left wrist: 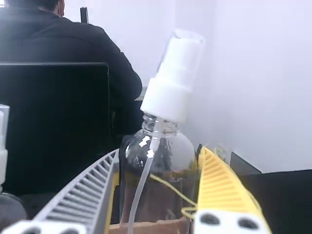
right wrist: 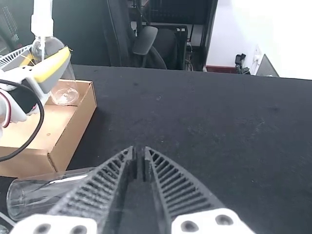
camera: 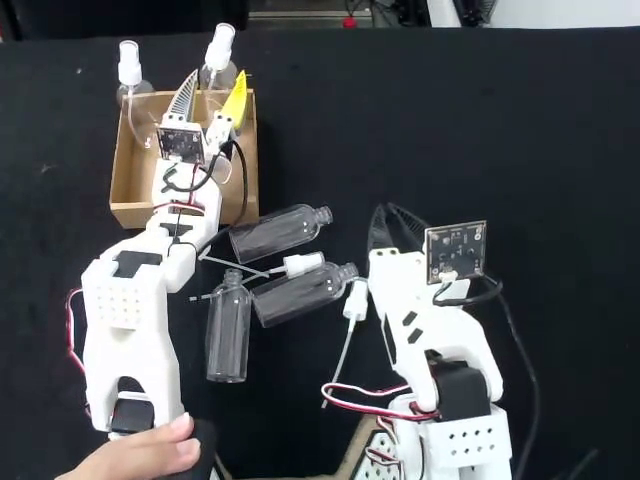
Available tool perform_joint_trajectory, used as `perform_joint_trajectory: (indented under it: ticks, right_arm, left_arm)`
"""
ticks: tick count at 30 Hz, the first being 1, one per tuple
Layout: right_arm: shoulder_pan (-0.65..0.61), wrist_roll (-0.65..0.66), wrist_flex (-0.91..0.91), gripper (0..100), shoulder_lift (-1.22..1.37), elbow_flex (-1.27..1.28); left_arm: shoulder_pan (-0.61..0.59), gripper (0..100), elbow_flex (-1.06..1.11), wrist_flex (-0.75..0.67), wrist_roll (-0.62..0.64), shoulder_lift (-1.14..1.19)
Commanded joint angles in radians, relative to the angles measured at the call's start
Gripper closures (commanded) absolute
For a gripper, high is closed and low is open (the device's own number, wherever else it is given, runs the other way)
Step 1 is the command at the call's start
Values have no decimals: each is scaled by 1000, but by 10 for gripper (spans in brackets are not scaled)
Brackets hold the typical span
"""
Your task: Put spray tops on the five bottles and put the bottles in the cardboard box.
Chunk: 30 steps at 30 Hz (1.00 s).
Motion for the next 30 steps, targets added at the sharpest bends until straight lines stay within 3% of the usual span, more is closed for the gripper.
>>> perform_joint_trajectory:
  ticks: [1,9,30]
  right_arm:
    - [-9,14,-48,973,-12,-2]
    - [-9,14,-46,973,-12,-4]
    - [-8,14,-48,973,-12,-4]
  left_arm:
    - [-7,812,-4,-29,2,-14]
    - [-1,812,-70,54,2,49]
    - [27,812,-162,61,2,114]
